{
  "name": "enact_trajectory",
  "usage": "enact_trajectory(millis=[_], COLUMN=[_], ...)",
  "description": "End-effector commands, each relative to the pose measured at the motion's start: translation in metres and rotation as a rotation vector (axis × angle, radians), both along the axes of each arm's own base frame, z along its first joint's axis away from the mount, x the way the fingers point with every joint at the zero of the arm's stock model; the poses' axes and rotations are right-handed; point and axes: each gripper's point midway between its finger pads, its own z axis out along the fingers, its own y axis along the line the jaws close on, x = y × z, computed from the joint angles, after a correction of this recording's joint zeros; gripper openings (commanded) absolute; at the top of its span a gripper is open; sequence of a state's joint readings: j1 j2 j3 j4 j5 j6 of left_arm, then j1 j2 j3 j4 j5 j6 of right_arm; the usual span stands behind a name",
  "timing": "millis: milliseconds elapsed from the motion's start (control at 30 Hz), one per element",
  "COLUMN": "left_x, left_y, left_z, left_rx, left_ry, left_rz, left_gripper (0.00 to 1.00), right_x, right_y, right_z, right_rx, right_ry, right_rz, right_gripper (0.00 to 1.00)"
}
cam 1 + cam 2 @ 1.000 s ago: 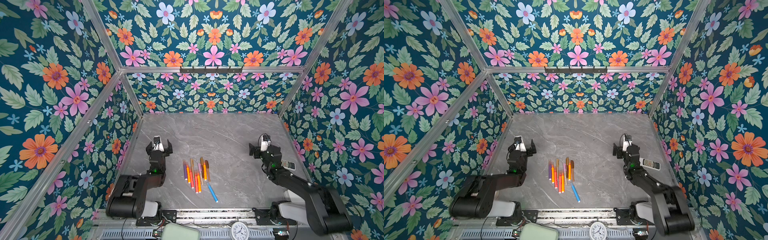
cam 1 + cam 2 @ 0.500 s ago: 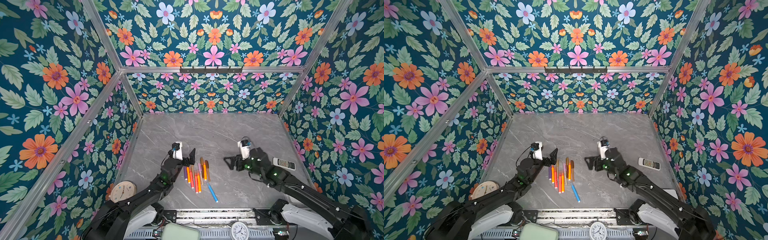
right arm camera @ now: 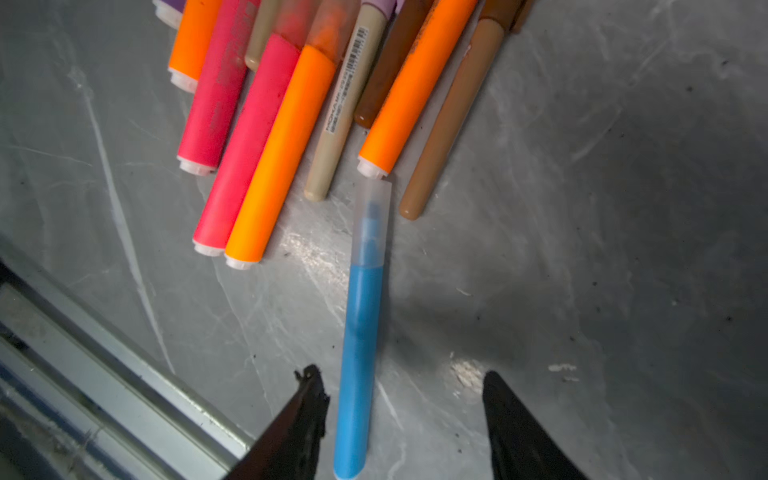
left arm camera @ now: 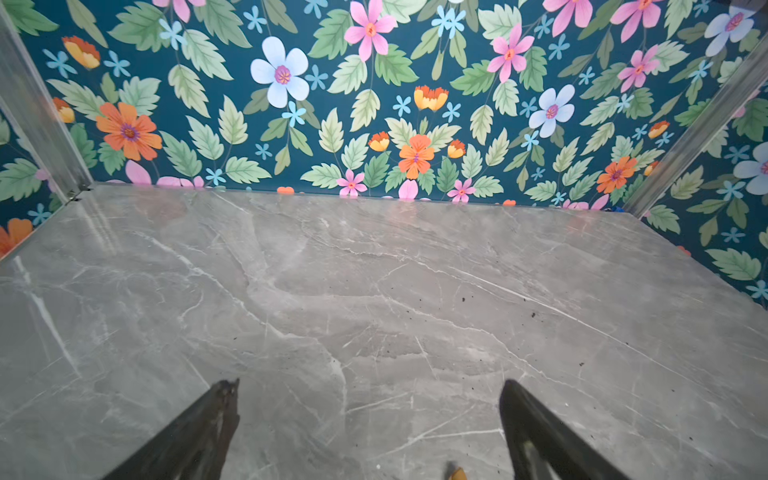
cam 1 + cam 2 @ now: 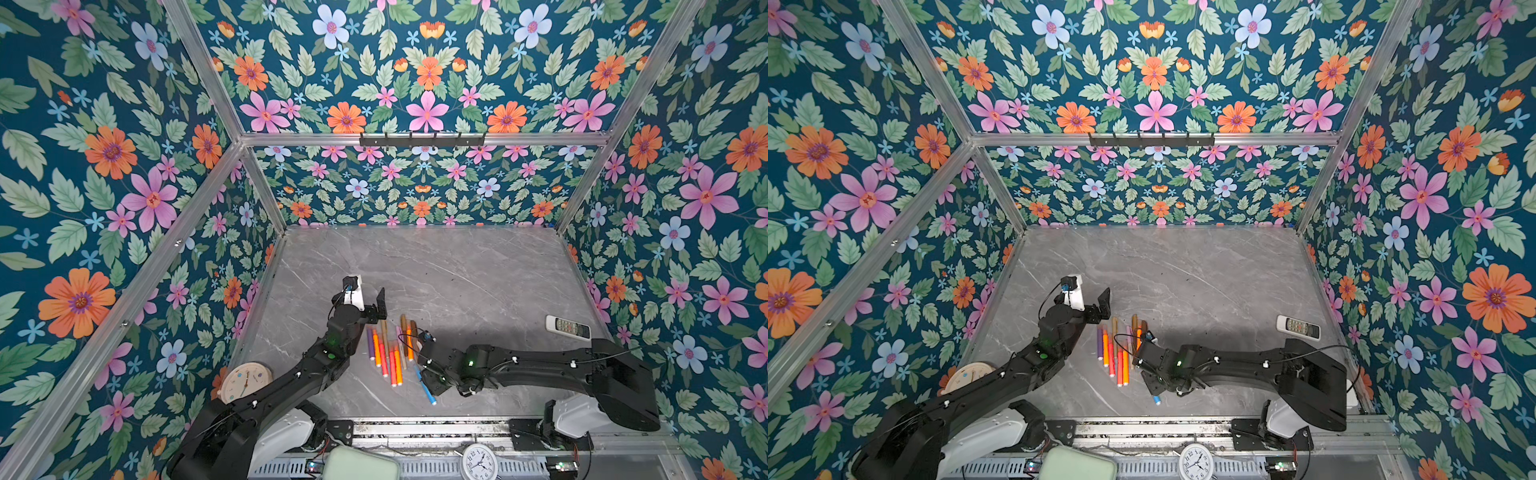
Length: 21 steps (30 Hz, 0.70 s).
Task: Open the pen caps
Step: 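Grasp the blue marker barrel with the right gripper while the left arm approaches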
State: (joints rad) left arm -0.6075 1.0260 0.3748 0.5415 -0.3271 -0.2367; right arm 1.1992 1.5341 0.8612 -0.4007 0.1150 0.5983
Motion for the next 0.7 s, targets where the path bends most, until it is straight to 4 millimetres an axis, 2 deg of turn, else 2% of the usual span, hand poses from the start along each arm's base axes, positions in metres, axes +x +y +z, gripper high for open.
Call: enact_trajectory(millis=[0, 133, 300, 333, 533, 667], left_x=[-0.003, -0.007, -0.009, -0.009, -0.005, -0.004], left_y=[0.016, 0.030, 0.034, 0.035, 0.032, 0.033], left_z=[0.004, 0.011, 0.014, 0.014, 0.009, 0.007], left_rx=[-0.001, -0.021, -0.029, -0.029, -0.018, -0.023], left_ry=[-0.020, -0.044, -0.055, -0.054, -0.036, -0.030], left_rz=[0.071, 0.128, 0.145, 0.150, 0.149, 0.159], left_gripper=[1.00, 1.00, 1.00, 1.00, 1.00, 1.00], right_x=[-0.001, -0.007, -0.015, -0.018, -0.027, -0.034], right_y=[-0.001, 0.006, 0.014, 0.011, 0.004, -0.001], right_z=[-0.005, -0.012, -0.016, -0.027, -0.041, -0.048], right_rx=[-0.034, -0.048, -0.071, -0.110, -0.161, -0.176], right_ry=[0.013, 0.041, 0.049, 0.060, 0.078, 0.083], right_rz=[-0.016, 0.002, 0.020, 0.021, -0.022, -0.035], right_gripper=[0.54, 0.48, 0.45, 0.44, 0.35, 0.33])
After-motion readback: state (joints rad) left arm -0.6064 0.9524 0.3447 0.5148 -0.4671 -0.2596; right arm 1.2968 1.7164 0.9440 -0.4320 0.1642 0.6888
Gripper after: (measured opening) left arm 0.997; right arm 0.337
